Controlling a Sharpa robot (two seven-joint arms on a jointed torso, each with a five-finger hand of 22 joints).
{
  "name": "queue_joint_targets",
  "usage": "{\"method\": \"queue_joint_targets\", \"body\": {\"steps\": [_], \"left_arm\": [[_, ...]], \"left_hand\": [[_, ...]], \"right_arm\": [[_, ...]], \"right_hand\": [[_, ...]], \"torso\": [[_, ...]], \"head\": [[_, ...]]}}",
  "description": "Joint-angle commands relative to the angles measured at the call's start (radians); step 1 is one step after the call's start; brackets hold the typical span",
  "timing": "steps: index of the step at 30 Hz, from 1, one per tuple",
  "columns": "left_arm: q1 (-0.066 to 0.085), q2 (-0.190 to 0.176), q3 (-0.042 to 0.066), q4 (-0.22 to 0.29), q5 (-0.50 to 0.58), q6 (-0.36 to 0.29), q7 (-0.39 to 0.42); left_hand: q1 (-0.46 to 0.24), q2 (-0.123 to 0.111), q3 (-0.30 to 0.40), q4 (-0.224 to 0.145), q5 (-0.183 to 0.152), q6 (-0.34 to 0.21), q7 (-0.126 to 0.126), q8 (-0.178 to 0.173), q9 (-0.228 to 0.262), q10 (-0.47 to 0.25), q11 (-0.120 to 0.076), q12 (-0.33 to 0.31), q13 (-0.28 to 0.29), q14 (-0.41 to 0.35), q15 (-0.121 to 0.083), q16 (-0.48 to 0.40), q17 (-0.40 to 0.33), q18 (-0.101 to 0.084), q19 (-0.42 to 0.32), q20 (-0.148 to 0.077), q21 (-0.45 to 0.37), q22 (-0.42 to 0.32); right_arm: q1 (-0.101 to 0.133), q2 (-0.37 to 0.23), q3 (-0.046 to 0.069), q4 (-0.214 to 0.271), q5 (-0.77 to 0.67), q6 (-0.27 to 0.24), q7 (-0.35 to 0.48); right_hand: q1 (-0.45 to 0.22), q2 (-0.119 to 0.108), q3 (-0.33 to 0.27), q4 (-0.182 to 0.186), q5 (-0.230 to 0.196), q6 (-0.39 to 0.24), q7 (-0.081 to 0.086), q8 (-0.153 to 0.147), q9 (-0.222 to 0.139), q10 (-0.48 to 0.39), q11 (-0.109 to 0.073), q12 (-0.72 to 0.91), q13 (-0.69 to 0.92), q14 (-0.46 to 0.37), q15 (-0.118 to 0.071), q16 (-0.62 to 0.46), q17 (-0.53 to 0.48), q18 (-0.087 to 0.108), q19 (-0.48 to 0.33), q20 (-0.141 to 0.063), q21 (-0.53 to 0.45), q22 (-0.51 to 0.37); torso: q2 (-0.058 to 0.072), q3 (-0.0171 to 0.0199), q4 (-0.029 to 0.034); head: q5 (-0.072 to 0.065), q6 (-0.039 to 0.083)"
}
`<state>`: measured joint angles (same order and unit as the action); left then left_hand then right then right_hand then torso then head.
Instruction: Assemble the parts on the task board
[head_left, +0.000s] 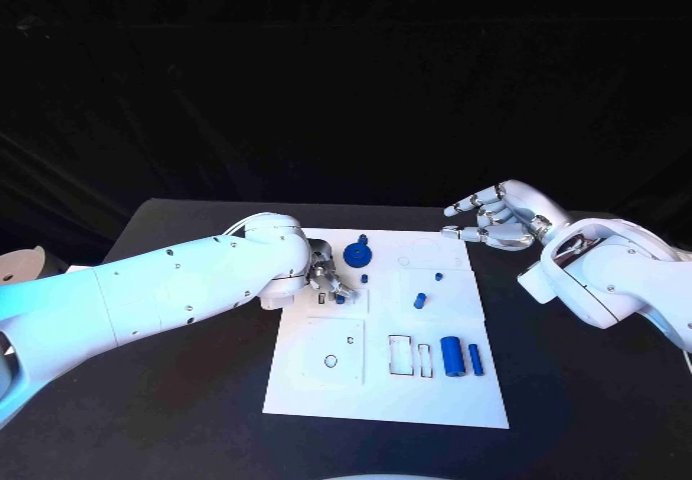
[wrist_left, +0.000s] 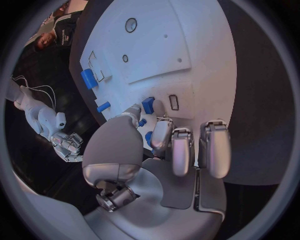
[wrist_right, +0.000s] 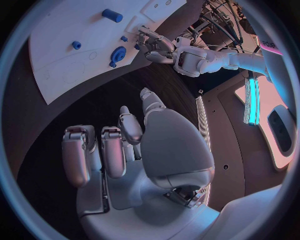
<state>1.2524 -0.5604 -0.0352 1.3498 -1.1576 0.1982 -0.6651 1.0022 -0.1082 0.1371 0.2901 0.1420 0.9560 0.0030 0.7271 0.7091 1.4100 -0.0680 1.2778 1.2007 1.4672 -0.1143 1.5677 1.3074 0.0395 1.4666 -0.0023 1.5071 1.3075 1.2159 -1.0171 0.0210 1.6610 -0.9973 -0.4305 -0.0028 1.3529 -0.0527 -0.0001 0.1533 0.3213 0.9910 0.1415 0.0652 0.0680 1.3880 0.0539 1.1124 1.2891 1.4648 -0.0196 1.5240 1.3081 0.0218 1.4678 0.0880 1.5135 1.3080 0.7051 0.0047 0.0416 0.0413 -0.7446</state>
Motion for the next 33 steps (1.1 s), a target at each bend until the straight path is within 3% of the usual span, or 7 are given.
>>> {"method": "queue_joint_targets", "body": {"steps": [1, 4, 9, 15, 18, 22, 33], "left_arm": [[-0.006, -0.009, 0.0, 0.008, 0.023, 0.003, -0.008], [-0.006, -0.02, 0.008, 0.021, 0.048, -0.016, -0.006], [0.002, -0.039, 0.036, 0.042, 0.105, -0.068, 0.0], [0.042, -0.054, 0.055, 0.031, 0.134, -0.075, 0.003], [0.065, -0.048, 0.058, -0.005, 0.148, -0.031, 0.005], [0.084, -0.026, 0.059, -0.069, 0.163, 0.014, 0.009], [0.1, 0.072, 0.059, -0.305, 0.106, 0.097, 0.066]], "left_hand": [[-0.01, 0.003, -0.01, 0.001, -0.006, 0.002, -0.006, 0.007, 0.002, 0.009, 0.0, 0.005, 0.0, 0.104, -0.007, 0.003, 0.263, -0.019, 0.075, -0.009, 0.003, 0.175], [-0.01, 0.003, -0.02, 0.0, -0.007, -0.001, -0.005, 0.006, 0.001, 0.005, 0.0, 0.0, -0.007, 0.104, -0.007, 0.003, 0.263, -0.017, 0.073, -0.009, -0.001, 0.17], [0.01, 0.016, -0.057, -0.001, -0.004, -0.038, 0.008, -0.012, -0.004, -0.017, 0.011, -0.024, -0.033, 0.104, 0.001, 0.003, 0.263, -0.012, 0.064, -0.004, -0.019, 0.146], [0.037, 0.018, -0.099, -0.002, -0.004, -0.074, 0.029, -0.05, -0.03, -0.042, 0.029, -0.045, -0.059, 0.104, 0.015, 0.003, 0.263, -0.005, 0.052, 0.009, -0.042, 0.117], [0.082, 0.025, -0.116, -0.004, -0.002, -0.084, 0.043, -0.083, -0.059, -0.06, 0.039, -0.065, -0.084, 0.104, 0.026, 0.003, 0.263, -0.001, 0.047, 0.019, -0.054, 0.103], [0.117, 0.032, -0.128, -0.004, 0.001, -0.094, 0.054, -0.118, -0.088, -0.077, 0.051, -0.087, -0.11, 0.104, 0.034, 0.003, 0.263, 0.001, 0.044, 0.027, -0.061, 0.095], [0.134, 0.04, -0.156, -0.002, -0.001, -0.093, 0.066, -0.162, -0.135, -0.087, 0.062, -0.099, -0.127, 0.104, 0.044, 0.003, 0.263, 0.003, 0.041, 0.038, -0.068, 0.088]], "right_arm": [[-0.001, 0.001, 0.0, -0.001, -0.003, 0.012, 0.011], [-0.001, 0.001, 0.0, -0.004, -0.003, 0.012, 0.01], [-0.001, 0.005, 0.0, -0.011, -0.002, 0.013, 0.01], [-0.004, 0.012, 0.0, -0.02, 0.0, 0.015, 0.009], [-0.007, 0.016, 0.0, -0.023, 0.007, 0.018, 0.009], [-0.008, 0.02, 0.0, -0.031, 0.017, 0.019, 0.009], [-0.01, 0.035, -0.001, -0.05, 0.026, 0.019, 0.012]], "right_hand": [[-0.013, -0.001, -0.007, -0.001, -0.001, 0.007, 0.0, 0.002, 0.001, -0.007, -0.001, -0.007, -0.001, 0.085, -0.001, -0.005, 0.177, 0.005, 0.041, -0.002, -0.006, 0.151], [-0.013, -0.001, -0.007, -0.001, -0.001, 0.007, 0.0, 0.002, 0.001, -0.008, -0.001, -0.009, -0.002, 0.085, -0.001, -0.006, 0.176, 0.005, 0.041, -0.002, -0.006, 0.15], [-0.013, -0.001, -0.007, -0.001, -0.001, 0.007, 0.0, 0.002, 0.001, -0.008, -0.001, -0.009, -0.002, 0.085, -0.001, -0.006, 0.176, 0.005, 0.041, -0.002, -0.006, 0.15], [-0.013, -0.001, -0.007, -0.001, -0.001, 0.007, 0.0, 0.002, 0.001, -0.008, -0.001, -0.009, -0.002, 0.085, -0.001, -0.006, 0.176, 0.005, 0.041, -0.002, -0.006, 0.15], [-0.013, -0.001, -0.008, -0.001, -0.001, 0.007, 0.0, 0.002, 0.001, -0.008, -0.001, -0.008, -0.002, 0.085, -0.001, -0.006, 0.176, 0.005, 0.041, -0.002, -0.006, 0.15], [-0.012, 0.0, -0.008, -0.001, -0.001, 0.007, 0.0, 0.002, 0.001, -0.008, -0.001, -0.008, -0.002, 0.085, -0.001, -0.006, 0.176, 0.005, 0.041, -0.002, -0.006, 0.15], [-0.011, 0.002, -0.008, 0.0, 0.003, 0.007, -0.001, 0.002, 0.001, -0.008, -0.002, -0.007, -0.002, 0.085, -0.001, -0.005, 0.177, 0.005, 0.041, -0.002, -0.006, 0.15]], "torso": [[0.0, 0.0001, -0.0006], [-0.001, -0.0001, 0.0011], [-0.002, 0.0011, 0.0014], [-0.001, 0.0021, 0.0015], [-0.002, 0.0038, 0.0019], [0.0, 0.0016, 0.0011], [0.003, 0.0002, -0.002]], "head": [[-0.001, 0.0], [-0.003, 0.001], [-0.005, 0.007], [-0.002, 0.013], [0.0, 0.015], [0.001, 0.02], [0.008, 0.025]]}}
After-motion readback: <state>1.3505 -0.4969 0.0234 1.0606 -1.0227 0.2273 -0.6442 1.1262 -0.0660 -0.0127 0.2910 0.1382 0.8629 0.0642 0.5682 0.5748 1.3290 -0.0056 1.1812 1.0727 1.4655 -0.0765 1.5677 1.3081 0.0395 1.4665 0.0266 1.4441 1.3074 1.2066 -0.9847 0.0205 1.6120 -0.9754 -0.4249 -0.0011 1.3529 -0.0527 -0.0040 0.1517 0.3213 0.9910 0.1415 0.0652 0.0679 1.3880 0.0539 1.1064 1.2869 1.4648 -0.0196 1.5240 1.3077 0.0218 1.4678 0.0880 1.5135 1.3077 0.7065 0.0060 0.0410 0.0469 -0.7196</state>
